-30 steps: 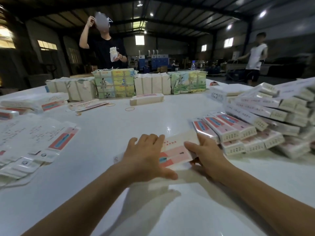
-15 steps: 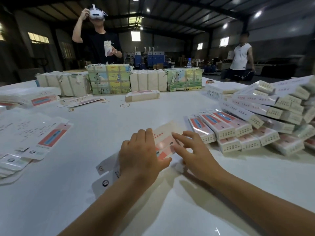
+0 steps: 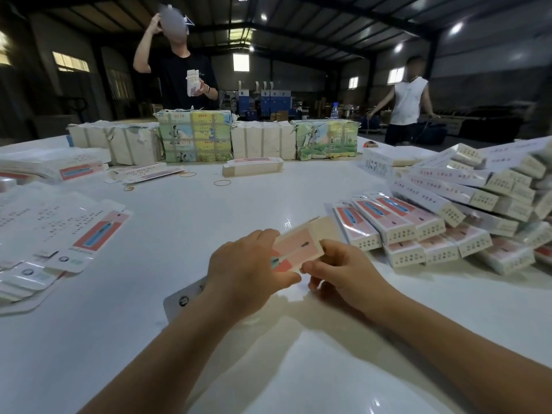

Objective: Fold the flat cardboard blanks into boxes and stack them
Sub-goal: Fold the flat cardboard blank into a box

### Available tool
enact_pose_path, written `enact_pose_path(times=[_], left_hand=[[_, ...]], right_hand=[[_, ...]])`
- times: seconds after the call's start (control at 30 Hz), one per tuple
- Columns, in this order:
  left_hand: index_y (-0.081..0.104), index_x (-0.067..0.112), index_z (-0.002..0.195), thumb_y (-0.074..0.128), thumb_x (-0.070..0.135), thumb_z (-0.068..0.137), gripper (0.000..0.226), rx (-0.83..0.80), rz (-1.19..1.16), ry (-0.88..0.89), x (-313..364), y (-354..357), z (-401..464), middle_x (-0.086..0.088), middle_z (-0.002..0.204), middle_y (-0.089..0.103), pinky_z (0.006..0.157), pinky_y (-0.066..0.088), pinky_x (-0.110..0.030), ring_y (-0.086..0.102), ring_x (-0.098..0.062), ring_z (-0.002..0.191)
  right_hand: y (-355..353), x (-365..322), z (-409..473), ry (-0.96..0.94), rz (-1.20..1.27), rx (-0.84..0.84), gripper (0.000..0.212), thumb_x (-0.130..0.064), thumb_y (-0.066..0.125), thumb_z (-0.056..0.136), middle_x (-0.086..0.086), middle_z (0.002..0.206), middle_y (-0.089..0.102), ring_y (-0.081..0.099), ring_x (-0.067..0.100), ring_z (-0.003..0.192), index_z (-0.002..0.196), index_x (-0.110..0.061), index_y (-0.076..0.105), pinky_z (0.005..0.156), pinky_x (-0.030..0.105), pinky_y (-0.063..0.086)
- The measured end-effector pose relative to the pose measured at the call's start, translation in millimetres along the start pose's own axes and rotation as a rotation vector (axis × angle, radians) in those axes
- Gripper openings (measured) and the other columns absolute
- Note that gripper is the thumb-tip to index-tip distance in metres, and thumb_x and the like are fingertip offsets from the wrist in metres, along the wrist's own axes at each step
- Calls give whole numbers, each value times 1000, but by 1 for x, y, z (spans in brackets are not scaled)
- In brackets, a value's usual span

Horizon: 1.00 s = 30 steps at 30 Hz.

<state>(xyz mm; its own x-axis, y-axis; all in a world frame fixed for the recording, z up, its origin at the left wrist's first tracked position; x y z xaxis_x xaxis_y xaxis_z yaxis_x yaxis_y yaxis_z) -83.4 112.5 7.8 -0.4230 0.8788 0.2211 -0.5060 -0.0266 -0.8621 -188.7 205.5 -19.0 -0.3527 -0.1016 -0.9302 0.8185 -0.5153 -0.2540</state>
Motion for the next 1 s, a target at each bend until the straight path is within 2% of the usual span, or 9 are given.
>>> enact_pose_path(times=[0.17,0.27,0.4,0.57,0.7,0.8,0.83,0.9,1.0], left_hand=[[44,36,122,64,69,68,67,-169,-155,-73,-19,16,-1,14,114,56,75,54,-25,58,-9,84],[43,41,108,62,71,60,59,-162,-292,-112,-24,16,-1,20,102,53,73,57,-27,61,-8,79],[42,43,104,55,76,54,62,-127,-306,-128,-24,13,-2,24,99,50,70,57,-26,62,-8,77],[42,42,108,56,81,56,66,-103,-318,-141,-25,14,-3,21,103,51,71,58,-28,63,-11,78],[40,42,106,49,78,53,65,-119,-314,-112,-17,17,-4,21,103,51,71,57,-24,62,-10,78],[39,43,105,56,75,60,58,-118,-311,-105,-14,19,-3,22,101,51,70,56,-23,61,-9,76],[40,43,105,58,74,61,56,-122,-309,-104,-14,19,-3,22,100,51,70,56,-23,61,-9,76],[40,43,106,61,73,64,56,-130,-282,-97,-15,19,-5,22,101,51,70,56,-22,62,-9,75],[42,41,108,62,72,66,55,-119,-186,-61,-13,18,-6,21,100,52,70,55,-22,61,-9,77]], right_hand=[[-13,-5,1,-29,-36,104,20,-16,66,87,-3,72,68,59,11,57,99,-31,62,53,22,50],[-34,-9,-4,-89,66,326,33,-14,67,87,-8,67,66,58,8,52,107,-35,50,48,19,48],[-52,-17,-14,-178,7,535,16,-13,65,88,-4,73,63,58,4,59,102,-22,64,53,15,47],[-41,-22,-14,-196,-83,499,27,-12,58,93,-5,95,59,57,-7,72,118,-22,61,58,8,45],[-35,-19,-12,-158,-90,445,24,-12,54,95,-4,96,58,57,-9,67,116,-14,66,55,9,45],[-35,-20,-13,-145,-84,437,24,-11,55,94,-1,93,63,56,-6,63,115,-13,67,52,12,46],[-36,-20,-13,-144,-84,430,26,-12,55,94,0,91,64,56,-6,62,118,-18,64,53,12,46],[-35,-19,-11,-115,-89,395,44,-13,55,95,3,87,63,58,-8,64,133,-32,44,56,12,47],[-33,-10,-5,-24,-111,336,61,-13,55,94,9,89,58,58,-9,67,144,-34,28,58,11,46]])
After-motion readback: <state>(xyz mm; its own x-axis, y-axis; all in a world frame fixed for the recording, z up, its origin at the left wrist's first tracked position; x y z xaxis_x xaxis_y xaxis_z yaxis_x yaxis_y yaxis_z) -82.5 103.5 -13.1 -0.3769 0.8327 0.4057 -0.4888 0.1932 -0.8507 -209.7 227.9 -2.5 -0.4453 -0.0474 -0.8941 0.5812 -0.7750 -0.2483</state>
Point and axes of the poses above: each hand's wrist, its own z-axis towards the middle knuckle, its own y-axis out of the palm, x = y × z, the point moved 9 cm from there along z, towards the middle knuckle
